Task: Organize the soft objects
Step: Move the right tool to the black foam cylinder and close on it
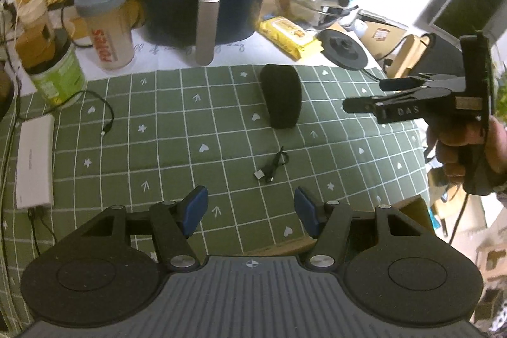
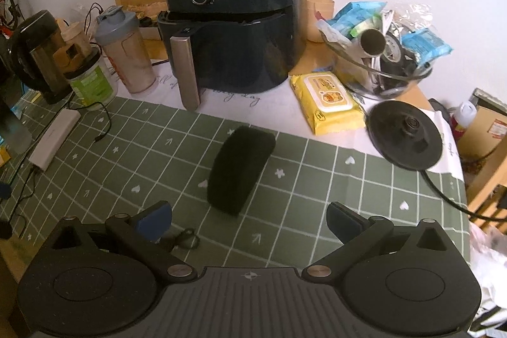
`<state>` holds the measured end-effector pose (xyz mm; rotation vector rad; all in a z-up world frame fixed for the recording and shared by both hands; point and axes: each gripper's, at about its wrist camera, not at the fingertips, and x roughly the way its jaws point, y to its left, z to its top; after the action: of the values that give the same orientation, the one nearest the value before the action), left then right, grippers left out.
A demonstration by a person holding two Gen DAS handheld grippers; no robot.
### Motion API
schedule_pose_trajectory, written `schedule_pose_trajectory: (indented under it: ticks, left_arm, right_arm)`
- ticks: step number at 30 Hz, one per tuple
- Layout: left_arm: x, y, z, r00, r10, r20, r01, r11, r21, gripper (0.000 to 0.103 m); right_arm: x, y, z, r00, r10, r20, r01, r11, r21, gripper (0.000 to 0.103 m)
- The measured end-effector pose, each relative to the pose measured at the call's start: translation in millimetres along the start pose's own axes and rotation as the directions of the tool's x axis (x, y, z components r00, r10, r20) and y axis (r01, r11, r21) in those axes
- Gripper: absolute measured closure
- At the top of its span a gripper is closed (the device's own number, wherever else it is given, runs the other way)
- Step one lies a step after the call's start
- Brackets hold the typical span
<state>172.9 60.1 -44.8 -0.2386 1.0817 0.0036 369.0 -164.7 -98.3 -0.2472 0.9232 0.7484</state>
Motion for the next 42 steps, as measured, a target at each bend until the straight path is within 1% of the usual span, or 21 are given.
schedule_pose_trajectory:
  ticks: [9, 15, 20, 27, 29, 31, 33, 35, 38, 42]
  left_arm:
    - [2, 9, -10, 1.0, 0.024, -0.005, -0.024, 0.997, -0.078, 0.044]
    - [-2, 17, -15, 0.999, 0.039, 0.001, -0.039, 0.992, -0.123, 0.044]
    - [-6, 22, -18, 0.999, 0.052, 0.004, -0.051, 0.988, -0.147, 0.044]
    - [-9, 28, -20, 0.998, 0.069, 0.007, -0.066, 0.982, -0.177, 0.044]
    - [-9, 29, -21, 0.997, 0.071, 0.006, -0.069, 0.981, -0.181, 0.044]
    - [-10, 30, -22, 0.997, 0.073, 0.005, -0.071, 0.981, -0.182, 0.044]
    - [-10, 31, -22, 0.997, 0.075, 0.005, -0.073, 0.98, -0.183, 0.044]
    - [-10, 32, -21, 0.997, 0.077, 0.006, -0.074, 0.98, -0.185, 0.044]
    - [-10, 32, -20, 0.997, 0.076, 0.008, -0.073, 0.98, -0.183, 0.044]
    - [-9, 32, -18, 0.997, 0.073, 0.011, -0.07, 0.982, -0.174, 0.044]
  right_arm:
    - [42, -1, 15, 1.0, 0.014, 0.017, -0.013, 1.0, -0.027, 0.0]
    - [72, 4, 18, 0.999, 0.028, 0.035, -0.026, 0.999, -0.037, 0.0]
    - [93, 8, 18, 0.998, 0.021, 0.055, -0.019, 0.999, -0.036, 0.0]
    - [118, 18, 17, 0.997, -0.015, 0.072, 0.019, 0.998, -0.052, 0.002]
    - [125, 21, 16, 0.998, -0.025, 0.065, 0.029, 0.998, -0.057, 0.009]
    - [131, 23, 16, 0.998, -0.035, 0.056, 0.038, 0.997, -0.06, 0.013]
    - [135, 25, 15, 0.997, -0.056, 0.053, 0.059, 0.996, -0.063, 0.02]
    - [138, 26, 15, 0.996, -0.084, 0.043, 0.086, 0.994, -0.063, 0.042]
    - [139, 26, 14, 0.997, -0.073, 0.035, 0.074, 0.996, -0.055, 0.048]
    - [135, 26, 15, 0.998, -0.049, 0.028, 0.05, 0.997, -0.06, 0.052]
